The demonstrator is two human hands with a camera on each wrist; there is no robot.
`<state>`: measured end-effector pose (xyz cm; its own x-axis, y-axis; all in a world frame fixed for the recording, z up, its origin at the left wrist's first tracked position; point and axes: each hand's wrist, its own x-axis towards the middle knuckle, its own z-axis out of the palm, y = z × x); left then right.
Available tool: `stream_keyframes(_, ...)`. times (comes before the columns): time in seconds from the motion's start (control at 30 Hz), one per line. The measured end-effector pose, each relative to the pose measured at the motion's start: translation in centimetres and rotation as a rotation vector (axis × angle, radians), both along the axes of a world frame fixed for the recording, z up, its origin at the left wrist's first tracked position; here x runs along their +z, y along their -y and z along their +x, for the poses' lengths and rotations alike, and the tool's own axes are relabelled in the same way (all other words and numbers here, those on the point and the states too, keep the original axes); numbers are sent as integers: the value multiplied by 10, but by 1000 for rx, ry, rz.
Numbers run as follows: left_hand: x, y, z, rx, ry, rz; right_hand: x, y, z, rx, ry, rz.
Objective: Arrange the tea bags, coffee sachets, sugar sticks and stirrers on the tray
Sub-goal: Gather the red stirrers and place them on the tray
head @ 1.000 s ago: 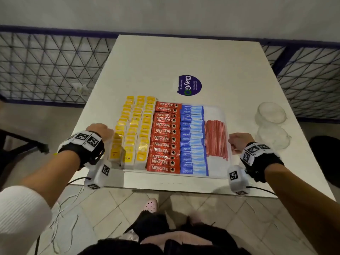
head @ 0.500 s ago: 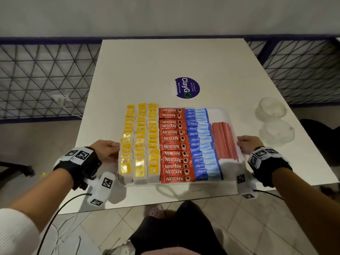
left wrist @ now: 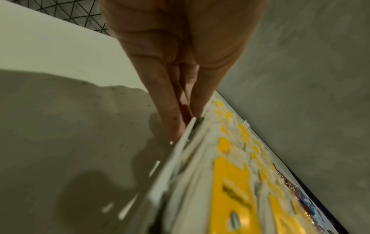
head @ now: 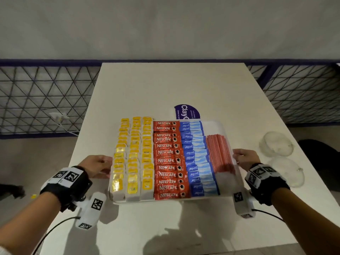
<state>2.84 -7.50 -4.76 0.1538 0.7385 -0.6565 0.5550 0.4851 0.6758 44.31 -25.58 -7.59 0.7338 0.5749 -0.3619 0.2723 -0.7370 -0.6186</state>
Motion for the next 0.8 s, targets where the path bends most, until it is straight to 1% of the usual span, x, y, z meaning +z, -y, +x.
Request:
stream_keyframes(0.17, 8, -42, 29, 36, 3, 9, 1, -55, 33, 52, -19, -12)
stream_keyframes(0.27, 11, -70, 45, 62, 4, 10, 2, -89, 52, 55, -34, -39)
stream_keyframes(0.43, 13, -109, 68, 103, 7, 7, 3, -133, 69, 54, -76, -50)
stream_keyframes(0.6, 8, -130, 83, 103, -18, 16, -2, -162, 74, 46, -66, -54)
stream_keyframes(0.8, -2, -145, 87, 120, -26, -12, 0, -177, 80, 44, -34, -68)
